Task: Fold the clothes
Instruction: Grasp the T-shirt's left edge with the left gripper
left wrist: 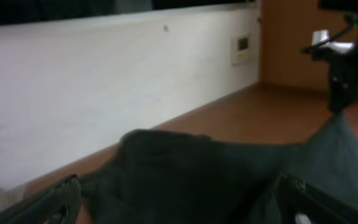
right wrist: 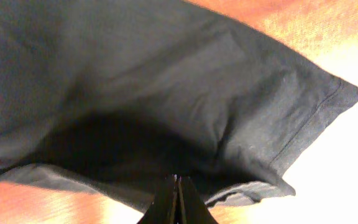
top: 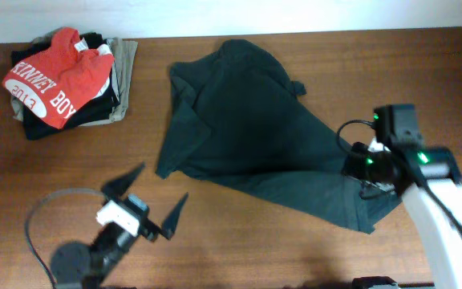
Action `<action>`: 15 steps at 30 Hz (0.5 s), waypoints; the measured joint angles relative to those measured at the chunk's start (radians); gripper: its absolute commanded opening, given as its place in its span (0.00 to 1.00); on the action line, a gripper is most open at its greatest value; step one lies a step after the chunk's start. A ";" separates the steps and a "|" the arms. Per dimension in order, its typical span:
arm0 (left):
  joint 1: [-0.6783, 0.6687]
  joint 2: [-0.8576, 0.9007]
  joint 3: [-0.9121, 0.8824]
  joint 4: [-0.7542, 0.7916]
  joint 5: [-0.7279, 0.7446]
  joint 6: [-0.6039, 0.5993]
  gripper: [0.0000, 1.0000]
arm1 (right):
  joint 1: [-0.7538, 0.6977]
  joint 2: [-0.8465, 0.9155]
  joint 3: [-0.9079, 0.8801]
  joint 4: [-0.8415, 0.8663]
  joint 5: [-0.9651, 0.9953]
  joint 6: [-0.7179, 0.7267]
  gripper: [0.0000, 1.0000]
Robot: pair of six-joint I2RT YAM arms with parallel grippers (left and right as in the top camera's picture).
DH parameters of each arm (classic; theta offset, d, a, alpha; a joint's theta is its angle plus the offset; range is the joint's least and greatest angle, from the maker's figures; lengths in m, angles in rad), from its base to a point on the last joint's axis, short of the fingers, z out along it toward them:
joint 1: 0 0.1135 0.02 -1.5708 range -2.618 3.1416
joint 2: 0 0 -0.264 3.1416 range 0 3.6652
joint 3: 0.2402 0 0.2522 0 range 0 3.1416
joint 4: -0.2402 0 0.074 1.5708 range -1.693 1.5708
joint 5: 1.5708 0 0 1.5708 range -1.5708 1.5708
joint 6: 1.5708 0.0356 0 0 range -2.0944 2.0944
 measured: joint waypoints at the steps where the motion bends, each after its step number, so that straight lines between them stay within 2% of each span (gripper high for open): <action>1: 0.001 0.132 0.128 -0.090 0.036 0.014 0.99 | 0.000 -0.059 0.005 -0.016 -0.012 0.000 0.04; 4: 0.001 0.420 0.390 -0.241 0.189 0.056 0.99 | 0.000 -0.152 0.010 -0.101 -0.032 0.001 0.04; 7: 0.001 0.656 0.559 -0.224 0.359 0.075 0.99 | 0.000 -0.186 0.010 -0.193 -0.045 0.000 0.04; 9: -0.011 0.798 0.612 -0.216 0.395 0.062 0.99 | 0.000 -0.194 0.005 -0.220 -0.046 -0.001 0.04; 11: -0.072 0.919 0.663 -0.353 0.235 0.031 0.99 | 0.000 -0.195 -0.006 -0.212 -0.047 -0.004 0.04; 13: -0.176 1.034 0.721 -0.485 -0.053 0.002 0.99 | 0.000 -0.195 -0.009 -0.201 -0.048 -0.007 0.04; 15: -0.274 1.117 0.780 -0.528 -0.293 -0.009 0.99 | 0.000 -0.195 -0.009 -0.182 -0.049 -0.008 0.04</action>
